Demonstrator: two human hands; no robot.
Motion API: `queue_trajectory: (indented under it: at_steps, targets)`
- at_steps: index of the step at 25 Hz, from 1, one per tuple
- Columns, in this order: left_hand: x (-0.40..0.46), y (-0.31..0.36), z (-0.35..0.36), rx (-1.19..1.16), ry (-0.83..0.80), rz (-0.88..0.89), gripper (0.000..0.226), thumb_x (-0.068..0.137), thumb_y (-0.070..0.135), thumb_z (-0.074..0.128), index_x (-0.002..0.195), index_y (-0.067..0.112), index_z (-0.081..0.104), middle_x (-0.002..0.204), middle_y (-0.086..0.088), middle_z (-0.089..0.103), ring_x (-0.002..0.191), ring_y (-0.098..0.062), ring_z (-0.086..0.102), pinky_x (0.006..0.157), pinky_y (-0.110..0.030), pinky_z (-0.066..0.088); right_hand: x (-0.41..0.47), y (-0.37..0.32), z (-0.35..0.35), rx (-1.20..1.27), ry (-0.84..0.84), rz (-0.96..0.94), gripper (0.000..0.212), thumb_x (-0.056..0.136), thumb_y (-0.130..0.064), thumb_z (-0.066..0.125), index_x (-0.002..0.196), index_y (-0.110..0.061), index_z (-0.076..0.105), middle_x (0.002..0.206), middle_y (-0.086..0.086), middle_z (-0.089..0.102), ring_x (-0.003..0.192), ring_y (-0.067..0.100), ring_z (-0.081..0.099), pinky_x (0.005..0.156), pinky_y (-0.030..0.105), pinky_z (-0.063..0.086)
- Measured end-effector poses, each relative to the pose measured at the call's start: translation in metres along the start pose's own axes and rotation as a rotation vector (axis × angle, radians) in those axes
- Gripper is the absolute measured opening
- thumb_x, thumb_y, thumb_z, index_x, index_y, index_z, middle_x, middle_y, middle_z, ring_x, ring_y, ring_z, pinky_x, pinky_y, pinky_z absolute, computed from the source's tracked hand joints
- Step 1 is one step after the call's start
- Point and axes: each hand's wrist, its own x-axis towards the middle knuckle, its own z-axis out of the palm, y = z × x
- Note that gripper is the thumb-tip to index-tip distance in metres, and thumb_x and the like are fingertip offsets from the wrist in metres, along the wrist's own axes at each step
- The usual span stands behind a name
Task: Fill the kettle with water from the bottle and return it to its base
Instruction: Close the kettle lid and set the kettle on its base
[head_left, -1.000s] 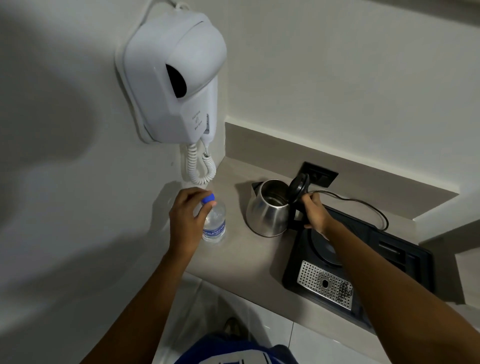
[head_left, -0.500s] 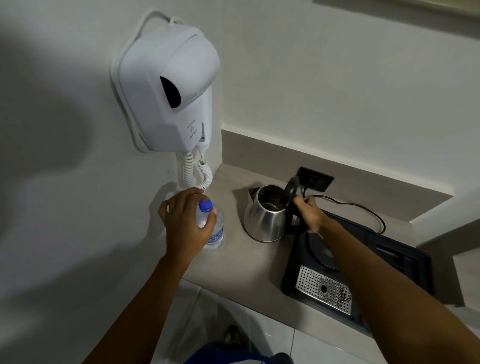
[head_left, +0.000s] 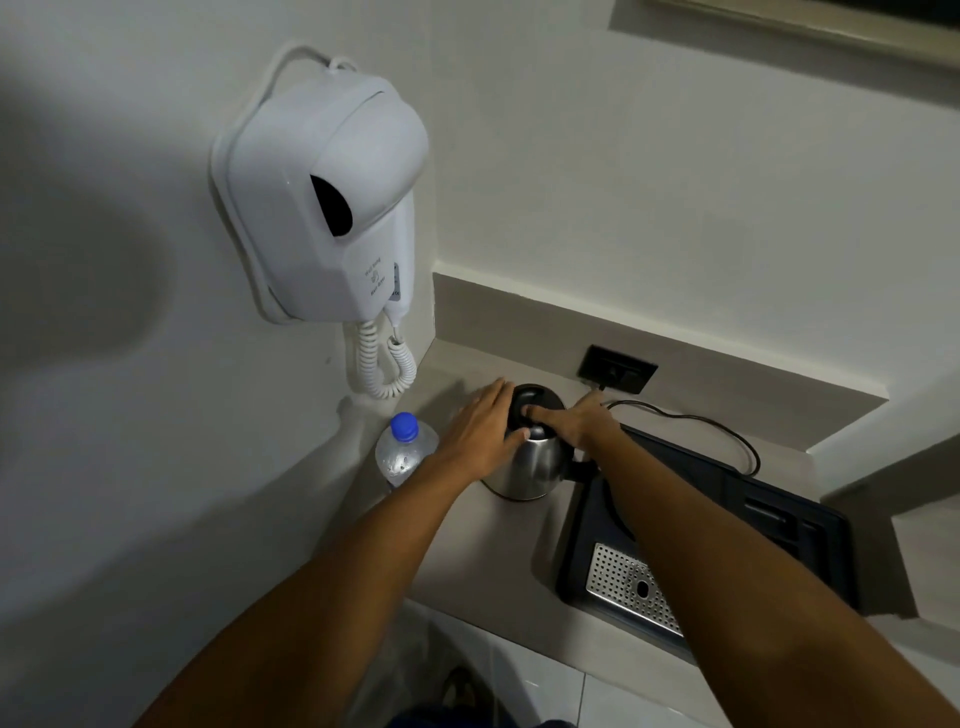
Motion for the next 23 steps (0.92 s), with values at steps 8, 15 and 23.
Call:
queue_trajectory:
  at_steps: [8,15,23]
  targets:
    - [0.017,-0.011,0.018,0.178,0.03,-0.021,0.081,0.09,0.056,0.052,0.15,0.011,0.022,0.157,-0.01,0.03,0.142,-0.028,0.028,0.112,-0.045,0.024,-0.012,0.046,-0.013,0.229,-0.054,-0.117,0.073,0.066,-0.073,0.069,0.11,-0.015,0.055,0.114,0.011,0.062,0.088,0.021,0.065,0.061,0.037,0.06]
    - [0.021,-0.004,0.02,0.183,0.084,0.058,0.077,0.09,0.052,0.055,0.149,0.011,0.025,0.158,-0.008,0.029,0.146,-0.024,0.023,0.112,-0.043,0.025,-0.018,0.045,-0.031,0.334,-0.131,-0.134,0.05,0.078,-0.057,0.071,0.105,-0.019,0.052,0.113,0.009,0.06,0.098,0.023,0.062,0.062,0.039,0.06]
    - [0.033,0.062,0.03,0.13,0.229,0.323,0.066,0.087,0.052,0.06,0.142,0.02,0.042,0.152,-0.007,0.037,0.14,-0.024,0.032,0.108,-0.044,0.03,-0.042,0.093,-0.103,0.551,-0.02,-0.143,0.051,0.084,-0.045,0.071,0.113,-0.019,0.038,0.111,0.007,0.057,0.1,0.023,0.064,0.073,0.049,0.062]
